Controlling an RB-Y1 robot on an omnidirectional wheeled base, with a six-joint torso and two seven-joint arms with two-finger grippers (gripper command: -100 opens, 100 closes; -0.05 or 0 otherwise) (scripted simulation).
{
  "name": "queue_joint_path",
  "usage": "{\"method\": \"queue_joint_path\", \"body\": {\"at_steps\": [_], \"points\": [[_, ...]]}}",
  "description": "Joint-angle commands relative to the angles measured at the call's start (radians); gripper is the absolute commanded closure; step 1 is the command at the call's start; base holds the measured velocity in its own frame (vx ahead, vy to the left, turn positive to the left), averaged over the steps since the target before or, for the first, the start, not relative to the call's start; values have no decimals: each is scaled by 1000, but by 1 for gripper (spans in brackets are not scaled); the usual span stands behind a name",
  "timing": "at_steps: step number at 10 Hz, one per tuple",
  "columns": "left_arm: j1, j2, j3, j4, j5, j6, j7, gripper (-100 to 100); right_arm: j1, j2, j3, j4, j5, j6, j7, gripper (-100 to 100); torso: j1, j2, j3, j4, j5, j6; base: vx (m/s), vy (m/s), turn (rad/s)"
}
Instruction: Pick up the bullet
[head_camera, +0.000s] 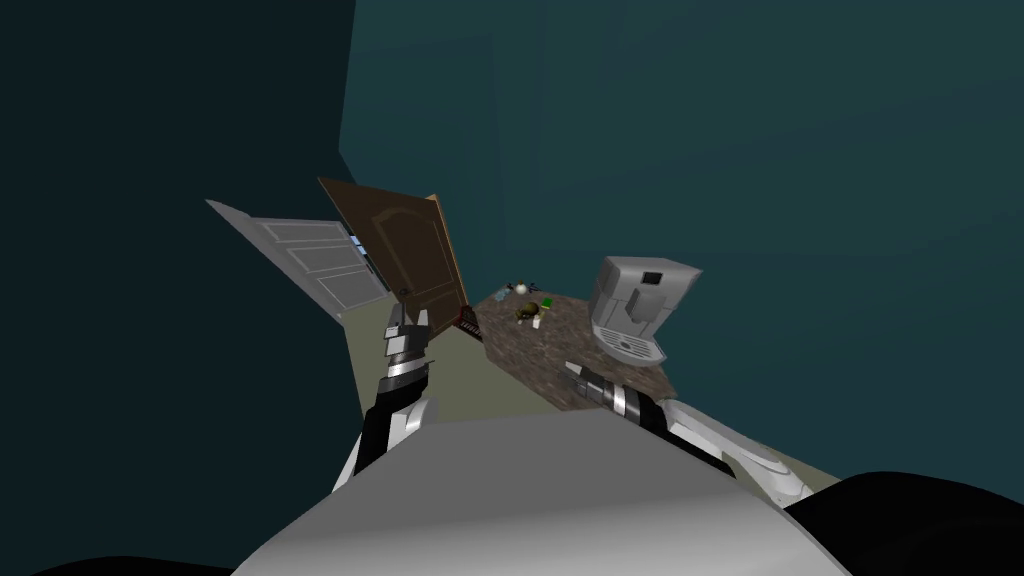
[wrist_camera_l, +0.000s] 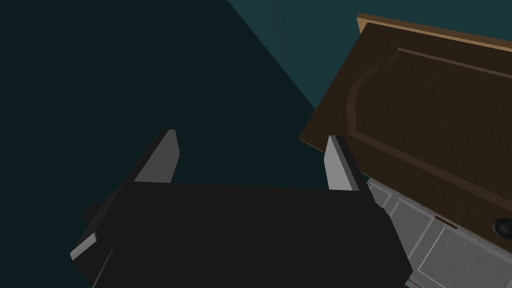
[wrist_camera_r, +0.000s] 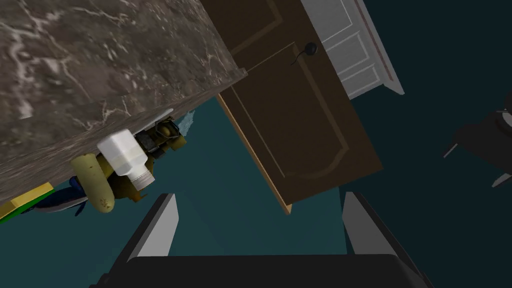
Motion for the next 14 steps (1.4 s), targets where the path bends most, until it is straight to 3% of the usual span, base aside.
{"method": "queue_joint_path", "body": {"at_steps": [1,2,7,14], "points": [[0,0,0,0,0,0,0,0,5,-50,4,-1,16,6,5,-100,0,0,0,0,0,0,9,-3,43],[0,0,0,0,0,0,0,0,5,-60,4,-1,16,6,5,-100,0,0,0,0,0,0,4,-1,-13],[0,0,0,0,0,0,0,0,-13,-211,36,82,106,-4,48,-100,1,-1,-1,0,0,0,22,3,86],[0,0,0,0,0,0,0,0,-45,-394,61,166,183,-19,90,-100,2,-3,-2,-1,0,0,37,6,85]]}}
